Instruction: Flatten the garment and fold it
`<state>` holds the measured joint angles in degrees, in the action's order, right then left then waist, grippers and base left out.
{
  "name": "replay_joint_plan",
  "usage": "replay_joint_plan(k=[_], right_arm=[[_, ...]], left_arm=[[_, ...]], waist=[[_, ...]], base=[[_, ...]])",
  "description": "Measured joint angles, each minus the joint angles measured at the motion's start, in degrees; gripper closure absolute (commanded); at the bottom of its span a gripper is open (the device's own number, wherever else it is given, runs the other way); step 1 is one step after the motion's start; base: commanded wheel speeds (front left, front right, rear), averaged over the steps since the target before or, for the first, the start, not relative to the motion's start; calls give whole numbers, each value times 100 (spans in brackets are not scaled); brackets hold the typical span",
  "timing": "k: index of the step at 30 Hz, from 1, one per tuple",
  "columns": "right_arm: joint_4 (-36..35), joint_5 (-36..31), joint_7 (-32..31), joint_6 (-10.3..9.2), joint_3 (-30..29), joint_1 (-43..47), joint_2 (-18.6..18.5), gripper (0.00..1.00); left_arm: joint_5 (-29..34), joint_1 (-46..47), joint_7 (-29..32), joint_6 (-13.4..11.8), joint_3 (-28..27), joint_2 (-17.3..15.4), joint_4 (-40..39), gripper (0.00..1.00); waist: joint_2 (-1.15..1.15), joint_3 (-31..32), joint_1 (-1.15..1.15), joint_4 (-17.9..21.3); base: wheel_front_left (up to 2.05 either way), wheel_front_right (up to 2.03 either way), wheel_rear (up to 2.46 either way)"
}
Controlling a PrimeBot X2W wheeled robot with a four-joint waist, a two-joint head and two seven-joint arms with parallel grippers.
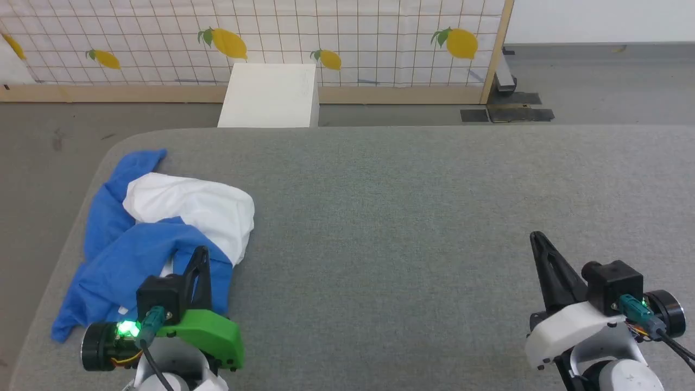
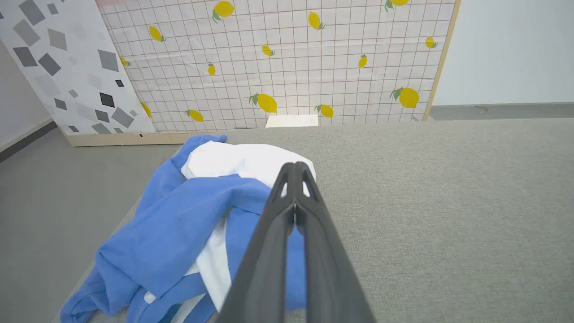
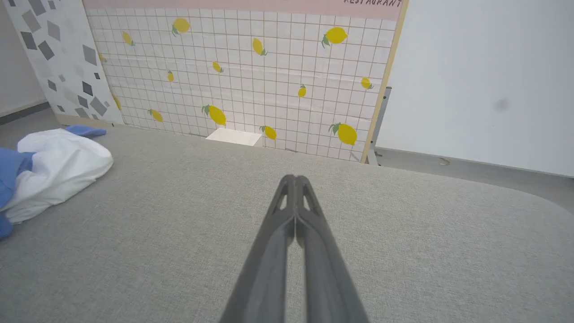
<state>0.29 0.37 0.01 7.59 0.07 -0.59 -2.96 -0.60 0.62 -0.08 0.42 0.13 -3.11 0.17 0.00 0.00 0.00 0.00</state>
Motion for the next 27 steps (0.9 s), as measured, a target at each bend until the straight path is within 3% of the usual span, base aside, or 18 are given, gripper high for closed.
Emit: replay_joint_plan(k=[18,19,27], right_arm=[[0,0,0,0,0,0,0,100],[2,2,0,0,1,-1,-1,0],[36,21,27,0,-27,0,-1,0]], left_arm=[[0,0,0,0,0,0,0,100],[-3,1,0,1,2,-1,0,0],[-47,2,-27,1,29,-1,27,0]], waist=[[0,0,0,0],[0,0,0,0],[0,-2,0,2]], base=[[0,0,0],[0,0,0],[0,0,0]])
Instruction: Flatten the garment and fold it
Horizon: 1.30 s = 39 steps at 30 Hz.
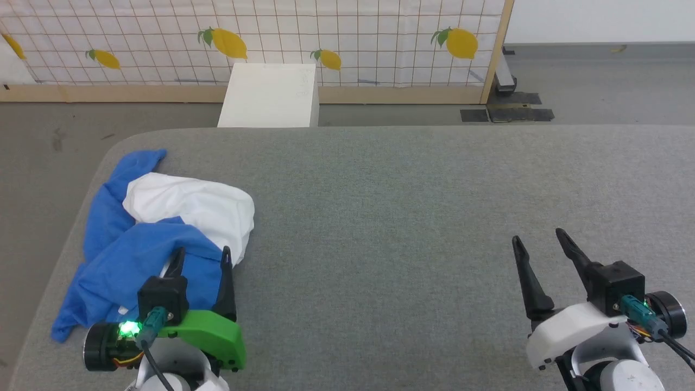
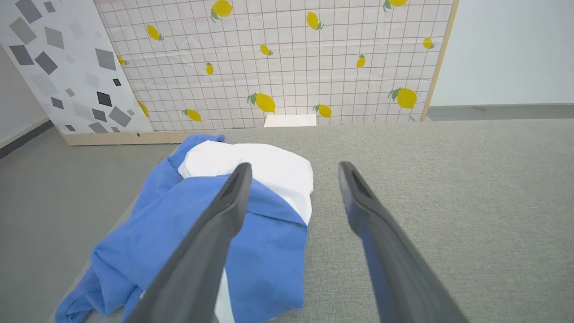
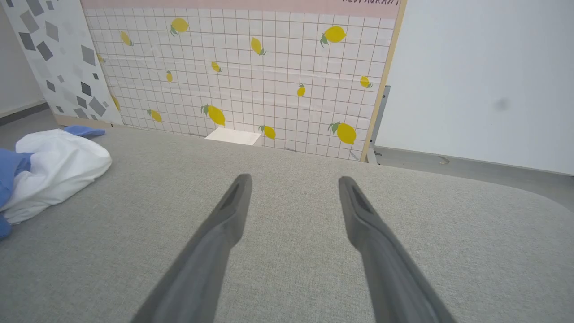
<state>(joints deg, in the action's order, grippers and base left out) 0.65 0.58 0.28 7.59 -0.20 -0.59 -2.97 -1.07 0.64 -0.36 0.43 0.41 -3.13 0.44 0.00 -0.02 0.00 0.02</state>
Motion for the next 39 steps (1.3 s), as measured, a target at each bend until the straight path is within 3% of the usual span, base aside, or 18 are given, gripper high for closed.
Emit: replay_joint_plan(k=[16,39], right_arm=[[153,138,179,0,-67,1,-1,0],[376,331,463,0,-112,46,0,0]], left_arm=[[-96,5,-183,-1,4,-1,115,0],[-207,5,-464,-60,-64,-2,258,0]], waist=[[0,-8,0,-157],[0,-27,0,-1022]], base=[[0,0,0],[0,0,0]])
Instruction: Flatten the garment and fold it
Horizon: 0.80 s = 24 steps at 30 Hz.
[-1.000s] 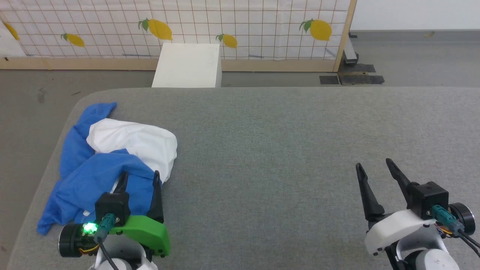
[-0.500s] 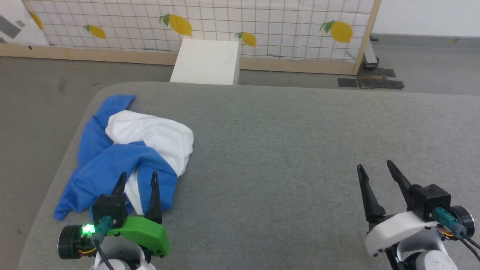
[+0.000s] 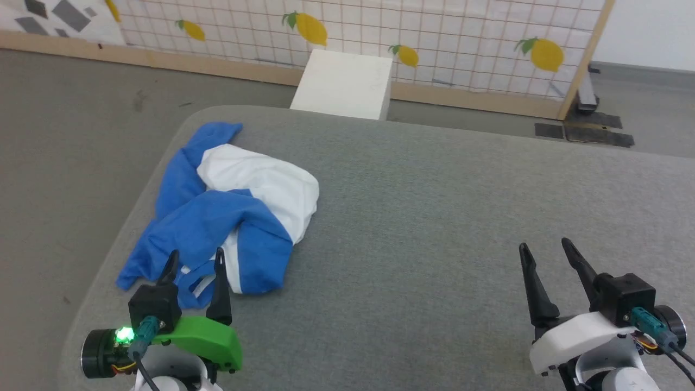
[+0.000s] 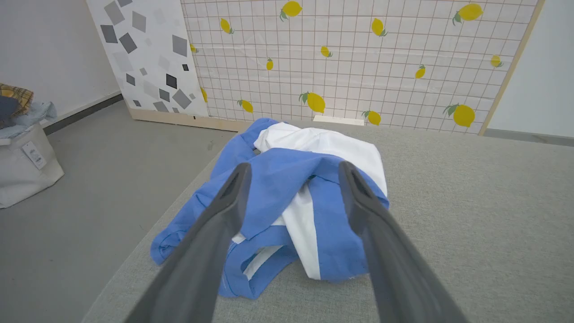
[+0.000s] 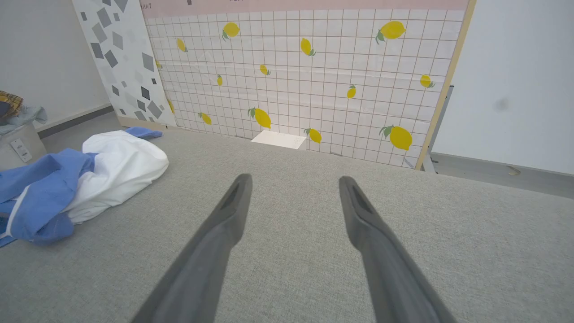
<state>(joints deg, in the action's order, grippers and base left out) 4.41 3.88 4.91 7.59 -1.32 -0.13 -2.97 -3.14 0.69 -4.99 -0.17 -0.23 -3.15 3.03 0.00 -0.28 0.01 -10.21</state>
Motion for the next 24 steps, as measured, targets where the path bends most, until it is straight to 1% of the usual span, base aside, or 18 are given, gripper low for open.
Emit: replay_joint_plan(k=[13,24], right_arm=[[201,124,155,0,-7,16,0,0],[330,233,277,0,-19,22,0,0]], left_arm=[[-170,-1,-147,-46,-19,0,94,0],[-244,-1,-279,-66,-32,1,171,0]], waist=[[0,-21,0,-517],[0,-10,0,-835]], base=[[0,0,0],[0,0,0]])
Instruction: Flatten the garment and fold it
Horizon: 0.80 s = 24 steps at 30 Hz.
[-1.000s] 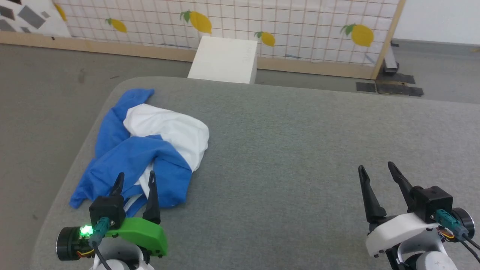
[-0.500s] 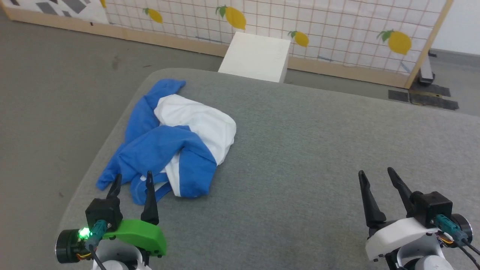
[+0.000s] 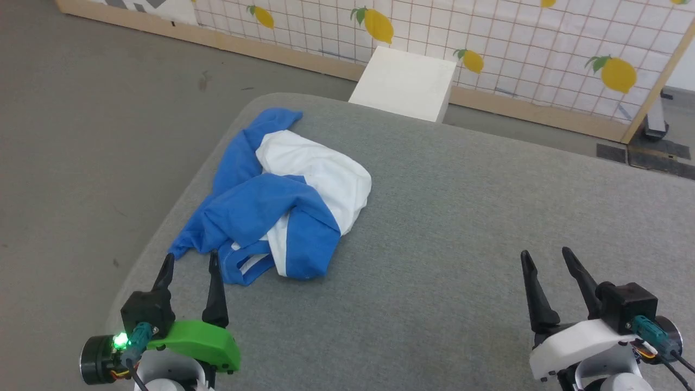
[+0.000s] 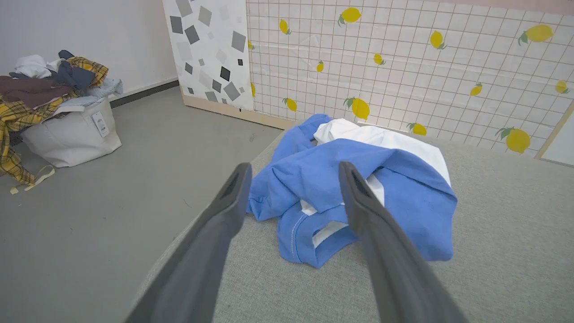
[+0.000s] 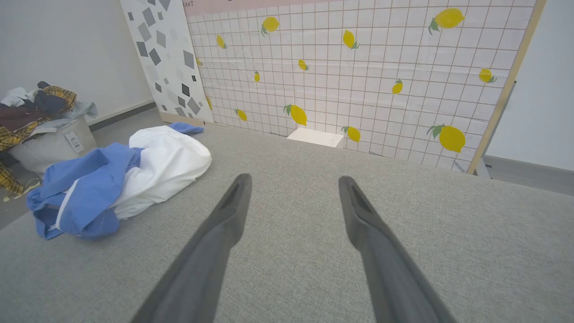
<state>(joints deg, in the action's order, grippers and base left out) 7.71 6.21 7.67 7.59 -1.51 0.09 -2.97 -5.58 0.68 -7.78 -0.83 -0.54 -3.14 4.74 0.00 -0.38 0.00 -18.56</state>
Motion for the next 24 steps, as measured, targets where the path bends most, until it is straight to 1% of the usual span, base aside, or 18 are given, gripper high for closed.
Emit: replay_joint_plan(k=[16,24], right_arm=[[181,136,196,0,-26,17,1,0],[254,164,270,0,-30,18,2,0]], left_arm=[[-110,-1,-194,-69,-32,0,93,0],[-300,13,-290,-73,10,0,235,0]], waist=[[0,-19,0,-396],[0,-71,0,-501]], base=[[0,0,0],[0,0,0]])
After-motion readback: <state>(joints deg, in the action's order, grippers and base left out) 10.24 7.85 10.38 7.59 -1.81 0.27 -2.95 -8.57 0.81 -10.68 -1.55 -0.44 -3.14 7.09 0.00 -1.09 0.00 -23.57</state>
